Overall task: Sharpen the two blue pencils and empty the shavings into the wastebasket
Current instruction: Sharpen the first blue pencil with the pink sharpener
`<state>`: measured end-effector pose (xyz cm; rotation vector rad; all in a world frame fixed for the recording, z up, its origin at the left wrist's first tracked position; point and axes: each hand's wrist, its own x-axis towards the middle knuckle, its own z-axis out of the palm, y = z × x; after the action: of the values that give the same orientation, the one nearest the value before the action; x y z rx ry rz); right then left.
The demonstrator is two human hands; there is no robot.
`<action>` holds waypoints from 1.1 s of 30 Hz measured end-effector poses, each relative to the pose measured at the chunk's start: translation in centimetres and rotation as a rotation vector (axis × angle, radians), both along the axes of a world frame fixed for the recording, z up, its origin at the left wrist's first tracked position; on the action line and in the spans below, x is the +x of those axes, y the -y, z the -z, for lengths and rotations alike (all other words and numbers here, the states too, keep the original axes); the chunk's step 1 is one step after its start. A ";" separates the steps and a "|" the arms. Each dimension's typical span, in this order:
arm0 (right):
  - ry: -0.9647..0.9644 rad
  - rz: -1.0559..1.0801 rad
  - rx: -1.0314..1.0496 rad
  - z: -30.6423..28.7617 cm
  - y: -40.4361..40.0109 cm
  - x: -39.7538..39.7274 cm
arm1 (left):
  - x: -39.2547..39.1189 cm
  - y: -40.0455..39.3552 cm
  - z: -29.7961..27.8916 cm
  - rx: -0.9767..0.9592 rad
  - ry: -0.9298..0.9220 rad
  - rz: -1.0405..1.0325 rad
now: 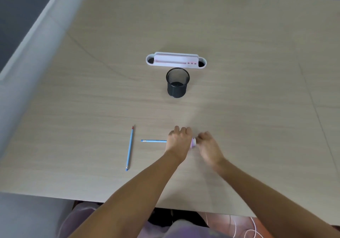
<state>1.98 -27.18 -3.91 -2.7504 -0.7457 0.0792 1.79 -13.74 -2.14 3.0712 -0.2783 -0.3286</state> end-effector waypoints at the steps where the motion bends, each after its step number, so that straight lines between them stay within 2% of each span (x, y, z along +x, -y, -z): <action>1: -0.060 0.017 0.023 0.5 0.3 -1.5 | 0.0 0.0 0.1 0.008 0.004 -0.005; 3: -0.127 0.101 0.170 0.6 1.3 -4.4 | 0.2 0.1 -0.2 0.013 0.021 -0.013; 7: -0.047 0.106 0.293 -3.1 2.0 -3.3 | 0.2 0.0 -0.1 0.000 0.034 -0.005; 9: 0.014 0.104 0.262 -3.2 1.4 0.6 | 0.2 0.0 0.1 -0.013 0.039 0.010; 11: -0.004 0.117 0.167 -1.4 0.6 3.3 | 0.3 0.1 -0.2 -0.025 0.042 0.009; 14: -0.107 0.069 0.035 1.8 0.3 0.7 | 0.1 0.2 -0.5 -0.008 0.040 -0.008; 16: -0.173 0.123 0.125 1.1 0.8 -3.3 | 0.1 0.1 -0.2 0.014 0.039 -0.004; 19: -0.097 0.175 0.329 -2.0 1.5 -5.9 | 0.1 -0.1 -0.3 0.016 0.047 0.029; 23: 0.031 0.213 0.307 -3.3 0.9 0.5 | 0.4 -0.2 -0.1 -0.012 0.060 0.047; 25: -0.003 0.196 0.218 -2.1 0.0 2.4 | 0.6 0.0 0.0 -0.024 0.058 0.041; 28: -0.083 0.107 0.106 0.3 0.1 -0.6 | 0.5 0.2 0.1 -0.021 0.028 0.018; 30: -0.162 0.170 0.207 0.1 0.9 -4.3 | 0.3 0.2 0.1 0.001 0.030 0.016; 33: -0.083 0.178 0.335 -2.3 1.9 -5.4 | 0.5 0.2 0.0 0.020 0.035 0.010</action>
<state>-3.45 -29.04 -1.58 -2.4625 -0.4434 0.0274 2.30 -13.95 -2.11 3.0989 -0.2932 -0.2796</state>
